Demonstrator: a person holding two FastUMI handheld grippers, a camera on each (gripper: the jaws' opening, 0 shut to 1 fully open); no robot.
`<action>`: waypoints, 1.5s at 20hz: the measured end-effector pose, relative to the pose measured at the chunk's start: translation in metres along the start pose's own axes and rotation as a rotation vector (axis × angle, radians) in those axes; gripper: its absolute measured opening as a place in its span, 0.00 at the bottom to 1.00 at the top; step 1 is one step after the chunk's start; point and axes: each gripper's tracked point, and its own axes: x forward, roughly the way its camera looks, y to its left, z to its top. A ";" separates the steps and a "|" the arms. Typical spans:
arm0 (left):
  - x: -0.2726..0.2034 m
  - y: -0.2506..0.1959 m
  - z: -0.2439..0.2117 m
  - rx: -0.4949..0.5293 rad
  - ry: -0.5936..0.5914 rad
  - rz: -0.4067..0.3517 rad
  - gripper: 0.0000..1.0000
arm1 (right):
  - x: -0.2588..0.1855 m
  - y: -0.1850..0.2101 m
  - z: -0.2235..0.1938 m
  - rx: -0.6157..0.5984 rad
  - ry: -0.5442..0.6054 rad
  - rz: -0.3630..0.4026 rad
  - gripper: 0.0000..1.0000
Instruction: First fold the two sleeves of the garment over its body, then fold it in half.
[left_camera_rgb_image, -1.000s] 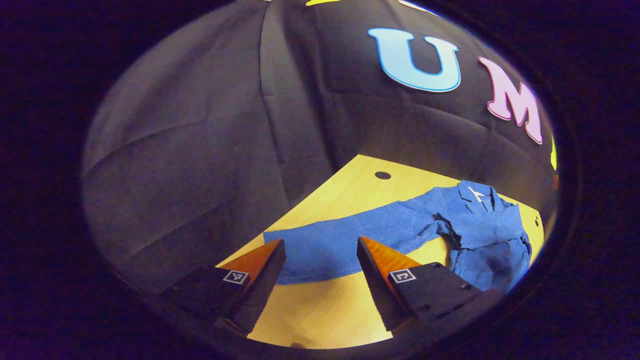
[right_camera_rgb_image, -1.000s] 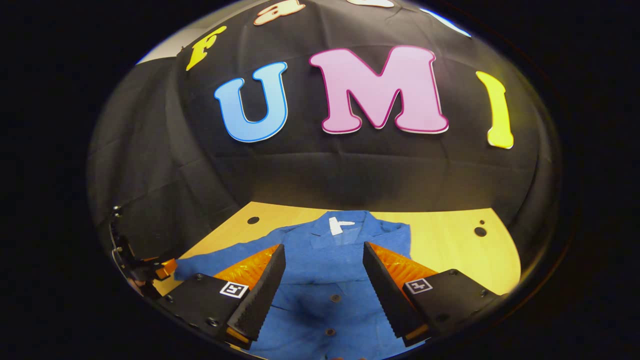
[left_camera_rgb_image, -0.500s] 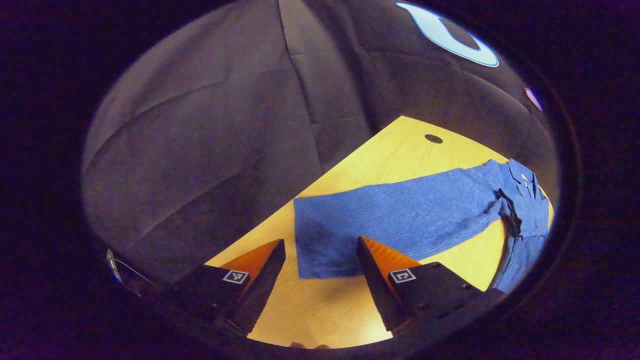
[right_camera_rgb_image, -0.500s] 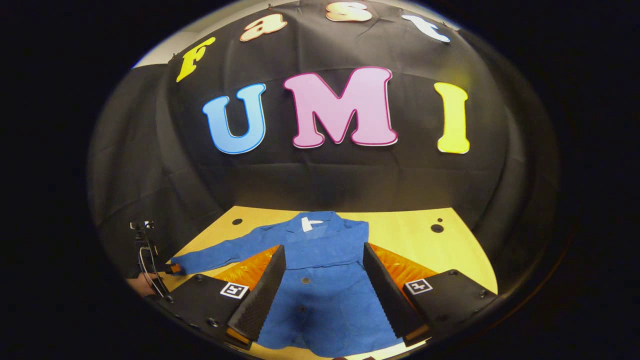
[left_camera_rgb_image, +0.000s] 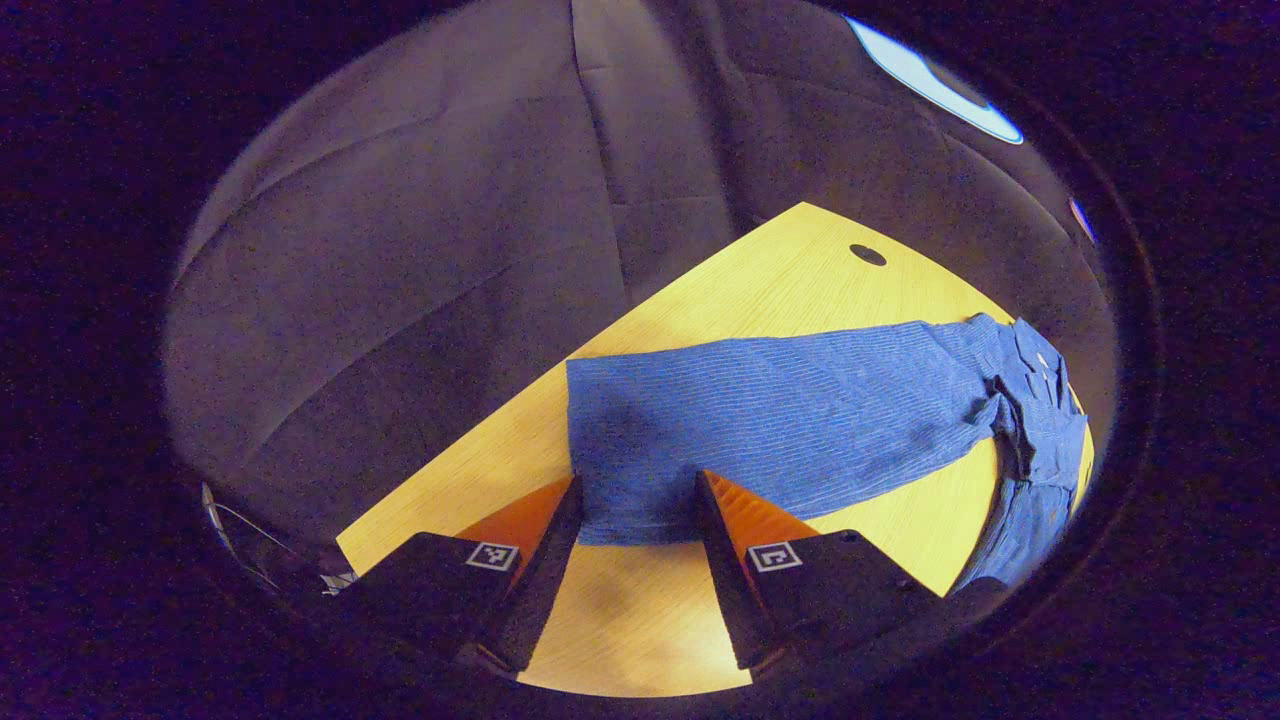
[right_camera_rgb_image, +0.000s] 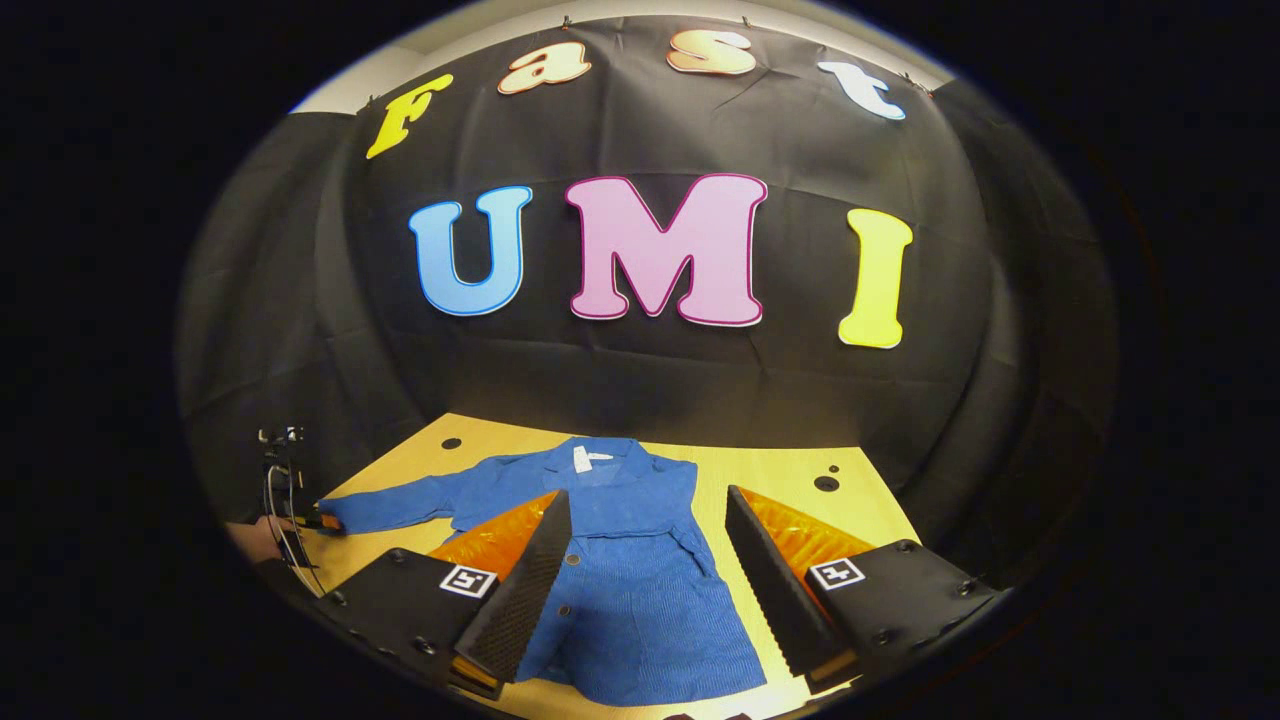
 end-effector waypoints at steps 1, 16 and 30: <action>-0.003 -0.004 0.003 0.005 0.001 -0.016 0.57 | 0.000 -0.001 -0.001 0.009 0.002 -0.002 0.97; -0.019 -0.086 0.036 -0.010 -0.058 -0.204 0.00 | 0.004 -0.041 -0.032 0.032 0.049 -0.063 0.98; -0.178 -0.443 0.067 0.305 -0.298 -0.650 0.00 | 0.010 -0.147 -0.062 0.075 0.096 -0.177 0.97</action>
